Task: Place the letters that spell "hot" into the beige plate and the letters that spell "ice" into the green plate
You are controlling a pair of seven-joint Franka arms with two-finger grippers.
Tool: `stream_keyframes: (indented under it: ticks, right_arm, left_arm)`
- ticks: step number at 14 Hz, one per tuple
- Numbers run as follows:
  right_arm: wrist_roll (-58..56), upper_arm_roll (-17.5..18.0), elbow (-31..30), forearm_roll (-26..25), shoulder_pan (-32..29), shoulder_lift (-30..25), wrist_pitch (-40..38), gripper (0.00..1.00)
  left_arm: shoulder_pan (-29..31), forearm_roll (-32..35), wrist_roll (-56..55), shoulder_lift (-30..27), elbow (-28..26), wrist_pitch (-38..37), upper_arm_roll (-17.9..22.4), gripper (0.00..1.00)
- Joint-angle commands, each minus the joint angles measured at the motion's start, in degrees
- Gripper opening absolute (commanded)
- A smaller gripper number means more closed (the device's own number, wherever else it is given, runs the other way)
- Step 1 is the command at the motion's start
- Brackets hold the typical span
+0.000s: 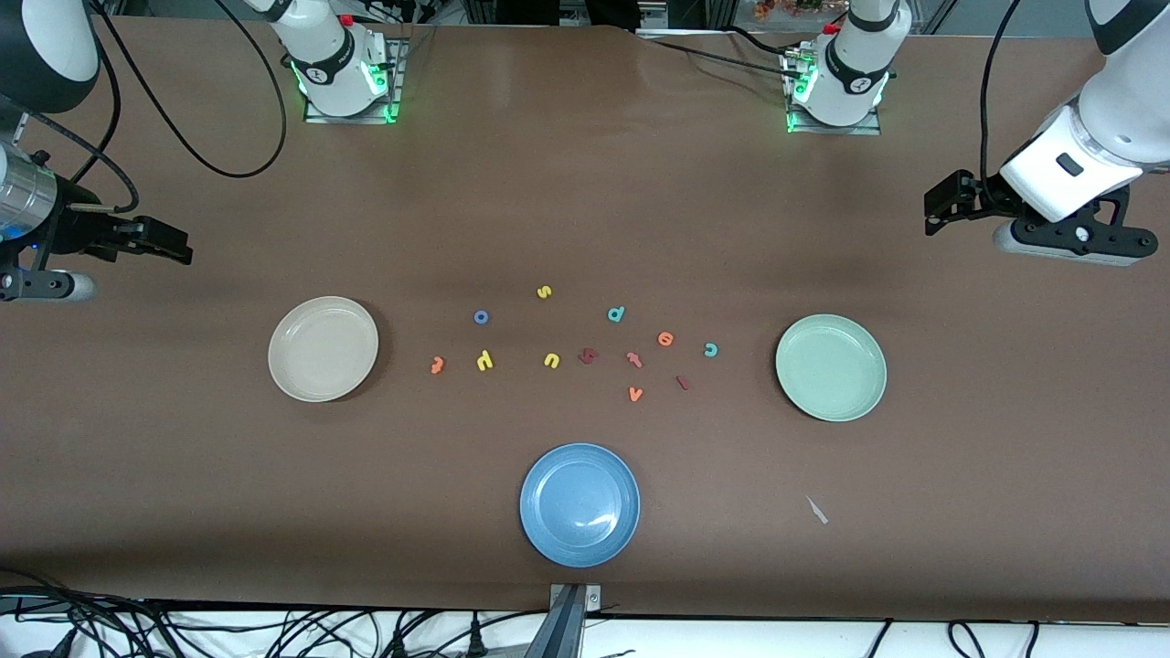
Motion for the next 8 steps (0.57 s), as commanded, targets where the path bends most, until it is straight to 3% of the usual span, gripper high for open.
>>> stream_keyframes:
  ticks: [1,8]
  right_arm:
    - [-0.9,0.1,1.6,-0.1,-0.1,0.7,-1.1,1.00]
    - [-0.3,0.2,1.3,-0.2,0.1,0.7,-1.1,1.00]
  left_arm:
    - [0.2,-1.5,1.5,0.6,1.5,-0.5,0.1,1.00]
    - [0.2,-1.5,1.5,0.6,1.5,-0.5,0.1,1.00]
